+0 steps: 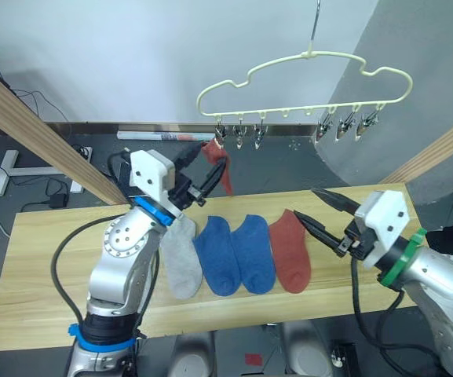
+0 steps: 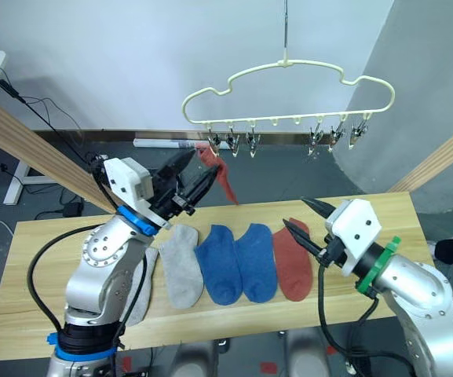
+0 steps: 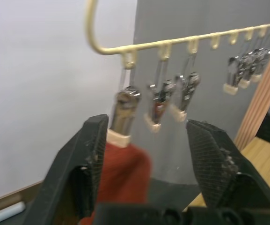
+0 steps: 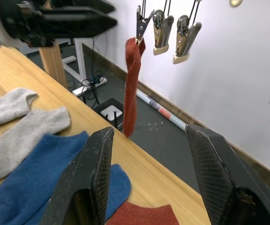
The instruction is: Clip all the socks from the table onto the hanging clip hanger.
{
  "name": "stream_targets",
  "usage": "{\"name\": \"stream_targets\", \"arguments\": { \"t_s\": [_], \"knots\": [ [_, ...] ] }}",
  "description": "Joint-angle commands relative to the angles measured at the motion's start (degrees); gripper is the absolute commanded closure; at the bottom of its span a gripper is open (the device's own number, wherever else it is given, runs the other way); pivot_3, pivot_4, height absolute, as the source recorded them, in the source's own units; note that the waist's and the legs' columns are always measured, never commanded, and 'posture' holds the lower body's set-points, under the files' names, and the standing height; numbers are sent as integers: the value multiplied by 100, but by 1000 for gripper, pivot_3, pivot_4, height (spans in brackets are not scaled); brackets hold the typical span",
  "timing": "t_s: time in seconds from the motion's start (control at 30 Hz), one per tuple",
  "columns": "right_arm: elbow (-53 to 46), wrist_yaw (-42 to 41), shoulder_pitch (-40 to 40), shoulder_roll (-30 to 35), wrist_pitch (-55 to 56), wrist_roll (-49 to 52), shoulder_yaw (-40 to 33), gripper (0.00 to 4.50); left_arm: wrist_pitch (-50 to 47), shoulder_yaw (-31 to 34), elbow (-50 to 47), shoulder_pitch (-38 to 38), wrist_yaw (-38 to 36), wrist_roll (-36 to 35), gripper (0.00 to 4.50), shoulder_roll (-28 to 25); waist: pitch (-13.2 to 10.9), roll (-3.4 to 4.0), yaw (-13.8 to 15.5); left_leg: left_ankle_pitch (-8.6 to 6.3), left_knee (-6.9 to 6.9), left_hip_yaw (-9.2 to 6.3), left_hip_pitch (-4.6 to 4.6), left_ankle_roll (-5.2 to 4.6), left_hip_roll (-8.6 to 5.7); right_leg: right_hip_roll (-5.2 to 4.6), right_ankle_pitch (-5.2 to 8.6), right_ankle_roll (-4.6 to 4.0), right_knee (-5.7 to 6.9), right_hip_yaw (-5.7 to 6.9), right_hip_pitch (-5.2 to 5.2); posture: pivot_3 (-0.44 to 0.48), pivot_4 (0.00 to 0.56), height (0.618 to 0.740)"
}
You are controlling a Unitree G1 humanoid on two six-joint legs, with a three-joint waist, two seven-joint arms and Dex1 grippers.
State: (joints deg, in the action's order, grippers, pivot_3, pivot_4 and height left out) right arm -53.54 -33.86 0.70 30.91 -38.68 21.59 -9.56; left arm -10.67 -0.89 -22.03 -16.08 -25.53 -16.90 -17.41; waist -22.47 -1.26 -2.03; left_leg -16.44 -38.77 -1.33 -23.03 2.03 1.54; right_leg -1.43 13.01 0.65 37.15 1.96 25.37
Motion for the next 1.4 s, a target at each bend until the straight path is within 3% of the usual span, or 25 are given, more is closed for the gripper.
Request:
{"name": "stream_targets", "arguments": {
  "t_s": [0.03, 0.37, 0.7, 1.4],
  "knots": [
    [-291, -1, -28, 147, -34, 313, -251, 1949, 373, -200, -120, 88, 136, 262, 1563, 193, 0, 0, -16, 0, 0, 1, 1, 0, 0, 4, 0, 0, 0, 0, 0, -177, 378, 740],
    [-284, 233, 383, 419, -280, 988, -381, 1949, 815, -601, 620, -123, 1069, 1211, 1563, 1056, 0, -1, -95, 0, -4, 3, 0, -3, -4, 18, 1, 2, 1, -2, -4, -197, 392, 740],
    [-116, 349, 579, 755, -389, 1460, -599, 1949, 891, -638, 1064, -468, 1648, 1606, 1563, 1570, -3, -6, -128, -2, -7, 4, -2, -7, -6, 18, -2, -3, 1, -2, -7, -220, 403, 740],
    [21, 489, 561, 998, -272, 1664, -696, 1949, 893, -505, 1171, -831, 1957, 1639, 1563, 1783, -3, -7, -139, -2, -9, 7, -2, -7, -6, 19, -2, -1, 3, -1, -8, -227, 405, 740]
  ]
}}
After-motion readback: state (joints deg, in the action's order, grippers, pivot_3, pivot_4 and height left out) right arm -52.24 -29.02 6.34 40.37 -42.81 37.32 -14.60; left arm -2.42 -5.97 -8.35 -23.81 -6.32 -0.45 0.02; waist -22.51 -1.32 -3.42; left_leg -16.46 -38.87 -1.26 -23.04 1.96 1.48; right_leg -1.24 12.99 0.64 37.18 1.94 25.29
